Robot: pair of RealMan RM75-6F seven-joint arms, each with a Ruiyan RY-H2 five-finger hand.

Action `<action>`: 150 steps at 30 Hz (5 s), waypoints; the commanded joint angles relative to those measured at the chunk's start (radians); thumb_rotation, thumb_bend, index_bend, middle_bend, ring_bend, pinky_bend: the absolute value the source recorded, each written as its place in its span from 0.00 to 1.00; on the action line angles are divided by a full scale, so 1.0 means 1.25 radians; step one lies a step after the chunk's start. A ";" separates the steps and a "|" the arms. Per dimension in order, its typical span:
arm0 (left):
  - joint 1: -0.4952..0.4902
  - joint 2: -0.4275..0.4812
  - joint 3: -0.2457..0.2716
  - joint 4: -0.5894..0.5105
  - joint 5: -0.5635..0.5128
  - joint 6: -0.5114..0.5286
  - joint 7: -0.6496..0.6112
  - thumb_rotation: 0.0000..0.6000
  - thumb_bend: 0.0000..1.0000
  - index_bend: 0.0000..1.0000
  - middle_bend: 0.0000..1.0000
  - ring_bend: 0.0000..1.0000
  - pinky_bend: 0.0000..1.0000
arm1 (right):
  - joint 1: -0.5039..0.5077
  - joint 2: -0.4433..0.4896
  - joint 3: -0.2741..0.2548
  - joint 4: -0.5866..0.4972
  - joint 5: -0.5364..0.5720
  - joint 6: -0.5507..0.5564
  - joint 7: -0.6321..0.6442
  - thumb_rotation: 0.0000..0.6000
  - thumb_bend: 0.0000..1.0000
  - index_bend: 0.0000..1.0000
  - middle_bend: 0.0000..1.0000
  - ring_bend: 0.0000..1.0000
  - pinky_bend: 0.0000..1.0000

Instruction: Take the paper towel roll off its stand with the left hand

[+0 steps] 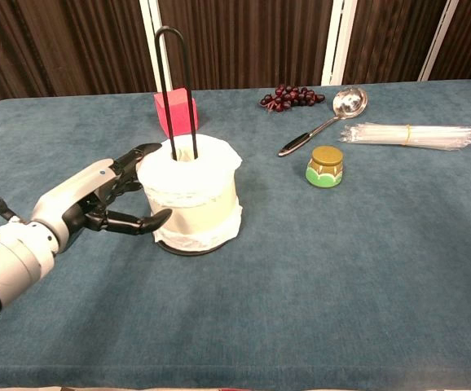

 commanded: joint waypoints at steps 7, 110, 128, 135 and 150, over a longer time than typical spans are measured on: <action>0.004 -0.069 -0.005 0.108 0.028 0.056 -0.068 1.00 0.36 0.18 0.23 0.17 0.16 | -0.013 -0.005 0.005 0.013 -0.013 0.039 0.011 1.00 0.16 0.00 0.00 0.00 0.00; 0.248 0.279 0.033 -0.038 0.063 0.445 0.331 1.00 0.40 0.00 0.00 0.00 0.10 | 0.008 -0.005 0.010 -0.008 0.029 -0.028 -0.007 1.00 0.16 0.00 0.00 0.00 0.00; 0.257 0.481 0.088 -0.099 0.227 0.453 0.480 1.00 0.40 0.16 0.02 0.00 0.06 | 0.012 -0.034 0.042 -0.004 0.083 -0.038 -0.060 1.00 0.16 0.00 0.00 0.00 0.00; 0.262 0.466 0.102 -0.056 0.256 0.458 0.458 1.00 0.40 0.18 0.03 0.00 0.06 | 0.010 -0.051 0.053 0.000 0.102 -0.038 -0.088 1.00 0.16 0.00 0.00 0.00 0.00; 0.255 0.513 0.126 -0.089 0.187 0.336 0.392 1.00 0.40 0.18 0.04 0.00 0.06 | 0.015 -0.056 0.058 0.001 0.115 -0.053 -0.097 1.00 0.16 0.00 0.00 0.00 0.00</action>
